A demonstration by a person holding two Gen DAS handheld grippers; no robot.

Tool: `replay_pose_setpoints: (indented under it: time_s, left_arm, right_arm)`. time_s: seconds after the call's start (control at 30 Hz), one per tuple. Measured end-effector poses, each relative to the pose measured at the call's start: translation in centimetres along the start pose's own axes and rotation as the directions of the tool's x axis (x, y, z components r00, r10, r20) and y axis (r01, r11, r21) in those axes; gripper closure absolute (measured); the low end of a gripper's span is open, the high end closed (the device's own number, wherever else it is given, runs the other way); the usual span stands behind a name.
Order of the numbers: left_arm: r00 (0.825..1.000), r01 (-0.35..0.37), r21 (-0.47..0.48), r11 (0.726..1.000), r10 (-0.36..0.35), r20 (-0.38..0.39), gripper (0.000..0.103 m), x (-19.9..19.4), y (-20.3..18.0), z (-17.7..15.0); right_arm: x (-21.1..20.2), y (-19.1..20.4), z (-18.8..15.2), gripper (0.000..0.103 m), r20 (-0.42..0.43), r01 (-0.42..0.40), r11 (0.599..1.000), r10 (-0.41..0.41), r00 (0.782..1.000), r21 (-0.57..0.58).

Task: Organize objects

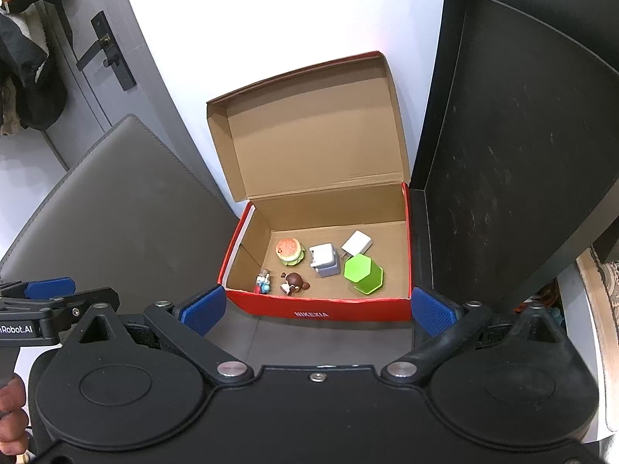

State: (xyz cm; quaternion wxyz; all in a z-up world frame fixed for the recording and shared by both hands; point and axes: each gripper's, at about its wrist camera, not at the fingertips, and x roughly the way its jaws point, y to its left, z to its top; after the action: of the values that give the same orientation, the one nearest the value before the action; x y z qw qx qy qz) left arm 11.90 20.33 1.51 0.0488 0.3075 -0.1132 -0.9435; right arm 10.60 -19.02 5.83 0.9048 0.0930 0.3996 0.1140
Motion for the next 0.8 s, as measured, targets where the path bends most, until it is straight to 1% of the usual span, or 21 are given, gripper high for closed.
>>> replay_pose_setpoints:
  time_s: [0.43, 0.57, 0.8]
  left_arm:
    - [1.0, 0.001, -0.003, 1.0, -0.001, -0.009, 0.0, 0.45, 0.13, -0.12]
    - [1.0, 0.001, -0.004, 1.0, -0.001, -0.008, 0.0, 0.41, 0.1, -0.16]
    - [1.0, 0.003, -0.005, 1.0, -0.003, -0.011, 0.0, 0.53, 0.1, -0.2]
  right_arm:
    - [0.04, -0.27, -0.11, 0.0, 0.0, 0.008, 1.0, -0.008, 1.0, 0.006]
    - [0.05, -0.19, -0.13, 0.0, 0.001, 0.021, 1.0, -0.021, 1.0, -0.001]
    - [0.2, -0.34, -0.19, 0.0, -0.004, 0.018, 1.0, -0.018, 1.0, -0.005]
